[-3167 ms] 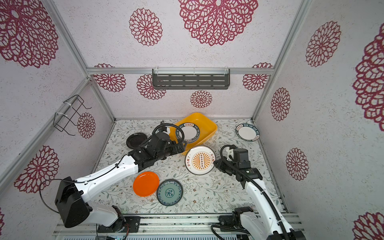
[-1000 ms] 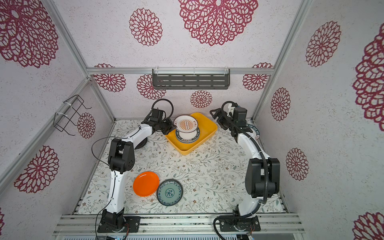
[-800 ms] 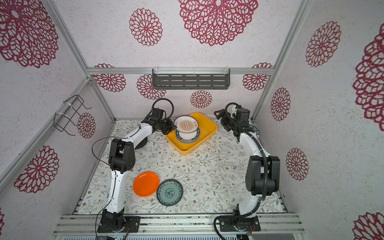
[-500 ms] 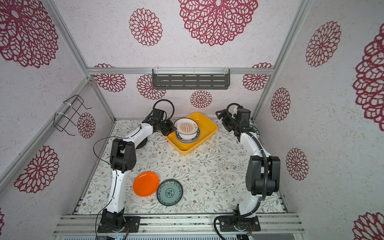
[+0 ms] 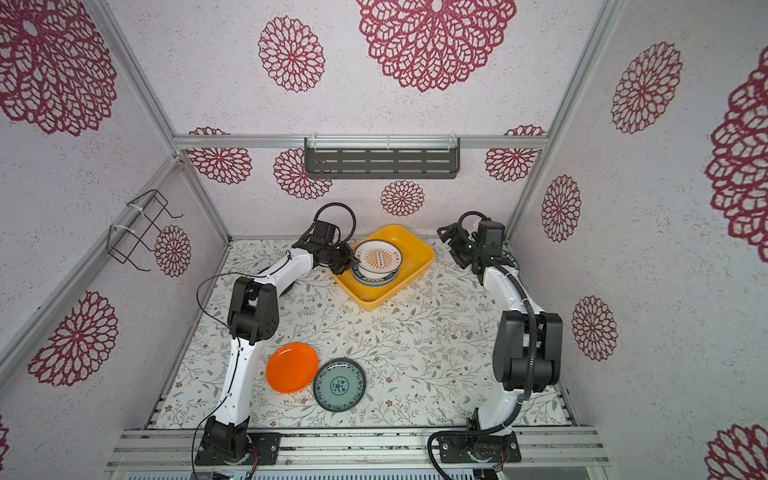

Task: Place the plates into the plastic bin on the countertop
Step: 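Lower the sunburst plate into the bin with left gripper while right gripper withdraws, then grasp the leaning green-rimmed plate with right gripper while left gripper opens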

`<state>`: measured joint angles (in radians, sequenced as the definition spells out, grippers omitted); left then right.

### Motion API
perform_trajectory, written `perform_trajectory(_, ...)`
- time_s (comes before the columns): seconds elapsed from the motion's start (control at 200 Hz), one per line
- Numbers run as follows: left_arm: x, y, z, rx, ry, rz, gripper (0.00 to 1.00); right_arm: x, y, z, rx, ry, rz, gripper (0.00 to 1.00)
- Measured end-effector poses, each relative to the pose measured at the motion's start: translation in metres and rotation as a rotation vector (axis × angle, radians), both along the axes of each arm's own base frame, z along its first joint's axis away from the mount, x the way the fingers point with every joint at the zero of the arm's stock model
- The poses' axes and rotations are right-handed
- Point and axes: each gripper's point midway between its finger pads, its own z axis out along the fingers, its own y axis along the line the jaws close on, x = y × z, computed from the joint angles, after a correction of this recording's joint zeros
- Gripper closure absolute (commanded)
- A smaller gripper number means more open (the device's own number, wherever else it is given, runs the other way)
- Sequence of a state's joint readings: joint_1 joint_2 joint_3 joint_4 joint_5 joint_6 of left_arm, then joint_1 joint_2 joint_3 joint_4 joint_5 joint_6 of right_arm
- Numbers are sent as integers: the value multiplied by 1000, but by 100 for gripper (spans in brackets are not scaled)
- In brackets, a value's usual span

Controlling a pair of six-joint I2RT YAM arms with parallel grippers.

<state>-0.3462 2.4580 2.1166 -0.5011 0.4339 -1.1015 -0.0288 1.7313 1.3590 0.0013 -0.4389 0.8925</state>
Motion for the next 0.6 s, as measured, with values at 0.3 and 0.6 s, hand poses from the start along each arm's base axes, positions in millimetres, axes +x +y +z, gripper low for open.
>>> perform_trajectory(0.3,1,3,-4,24,6,32,78,-24,-38,-38,-10,103,-109,7)
perform_trajectory(0.6,-11,1,-16,85,43,33,57,-46,-85,-63,-8,156,-238,7)
